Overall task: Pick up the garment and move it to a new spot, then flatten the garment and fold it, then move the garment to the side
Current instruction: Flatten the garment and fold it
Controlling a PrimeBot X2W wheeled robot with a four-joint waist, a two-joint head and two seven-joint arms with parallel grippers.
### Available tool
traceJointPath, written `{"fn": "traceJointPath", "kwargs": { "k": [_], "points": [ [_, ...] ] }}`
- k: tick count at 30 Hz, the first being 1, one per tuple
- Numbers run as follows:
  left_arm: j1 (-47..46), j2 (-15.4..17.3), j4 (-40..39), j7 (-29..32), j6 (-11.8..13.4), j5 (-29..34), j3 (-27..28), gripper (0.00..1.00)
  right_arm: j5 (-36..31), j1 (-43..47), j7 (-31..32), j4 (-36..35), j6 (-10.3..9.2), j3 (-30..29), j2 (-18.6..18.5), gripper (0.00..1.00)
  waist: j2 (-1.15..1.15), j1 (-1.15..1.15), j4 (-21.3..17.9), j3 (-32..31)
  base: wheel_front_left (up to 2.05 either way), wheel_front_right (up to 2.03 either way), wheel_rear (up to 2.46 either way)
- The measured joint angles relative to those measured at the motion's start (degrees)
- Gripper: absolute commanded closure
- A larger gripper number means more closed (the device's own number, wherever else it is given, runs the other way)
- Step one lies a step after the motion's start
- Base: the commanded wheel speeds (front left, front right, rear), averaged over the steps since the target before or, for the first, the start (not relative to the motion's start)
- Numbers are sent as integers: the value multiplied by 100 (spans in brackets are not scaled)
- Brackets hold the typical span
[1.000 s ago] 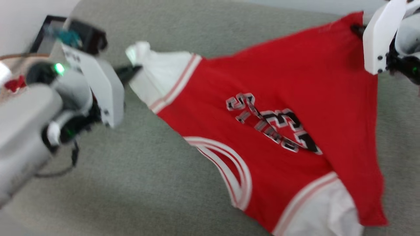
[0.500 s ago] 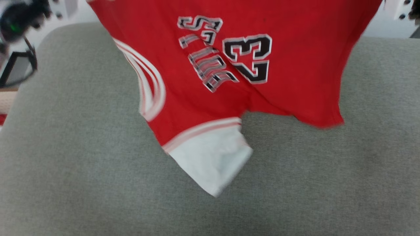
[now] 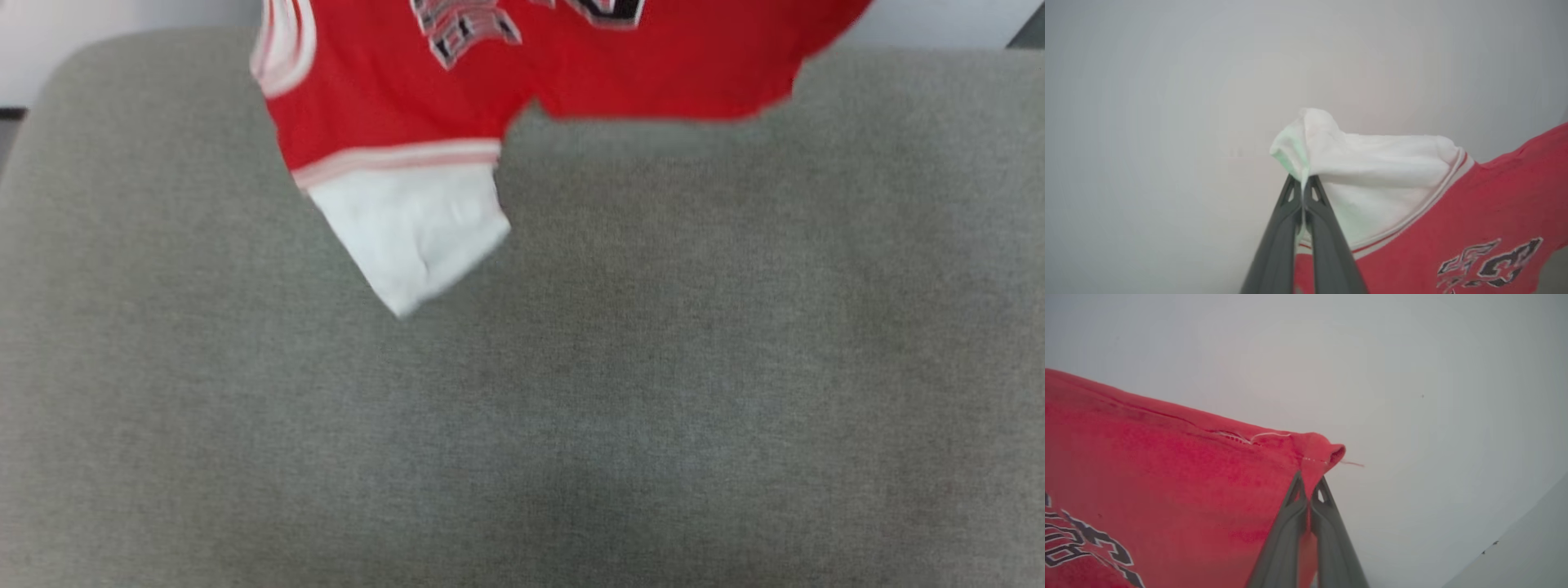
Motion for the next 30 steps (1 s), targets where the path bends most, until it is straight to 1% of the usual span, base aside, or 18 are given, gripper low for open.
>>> {"fn": "traceJointPath", "kwargs": {
  "k": [5,12,15,19,22,23,24,25,26,27,30],
  "points": [
    [-688,-219,383,-928,12,419,79,100,-661,-525,-837,392,0,-324,216,100,0,0,-60,414,0,0,0],
    [-1505,-526,1036,-2141,42,839,155,100,-1745,-1109,-2368,1024,0,-929,568,100,0,0,-167,1078,0,0,0],
    [-1812,-638,1198,-2443,56,959,230,100,-2259,-1322,-2870,1260,0,-1246,649,100,0,0,-209,1331,0,0,0],
    [-1876,-693,1236,-2539,-19,1136,372,100,-2821,-1401,-3081,1507,0,-1543,784,100,0,0,-239,1610,0,0,0],
    [-1746,-615,1093,-2548,-88,1277,566,100,-3029,-1374,-3095,1805,0,-1621,903,100,0,0,-239,1746,0,0,0],
    [-1599,-605,1077,-2549,-127,1298,599,100,-3105,-1348,-3099,1920,0,-1596,910,100,0,0,-227,1764,0,0,0],
    [-1166,-636,1131,-2548,-189,1294,600,100,-3119,-1241,-3082,2168,0,-1585,929,100,0,0,-203,1760,0,0,0],
    [-1166,-636,1131,-2548,-189,1294,600,100,-3119,-1241,-3082,2168,0,-1585,929,100,0,0,-203,1760,0,0,0],
    [-762,-679,1247,-2547,-245,1239,535,100,-3104,-1127,-2987,2435,0,-1496,954,100,0,0,-185,1705,0,0,0],
    [-605,-686,1280,-2529,-269,1198,488,100,-3063,-1054,-2991,2531,0,-1455,970,100,0,0,-174,1665,0,0,0],
    [-204,-689,1241,-2281,-293,934,380,100,-2942,-822,-2975,2780,0,-1221,983,100,0,0,-128,1509,0,0,0]
  ]
}}
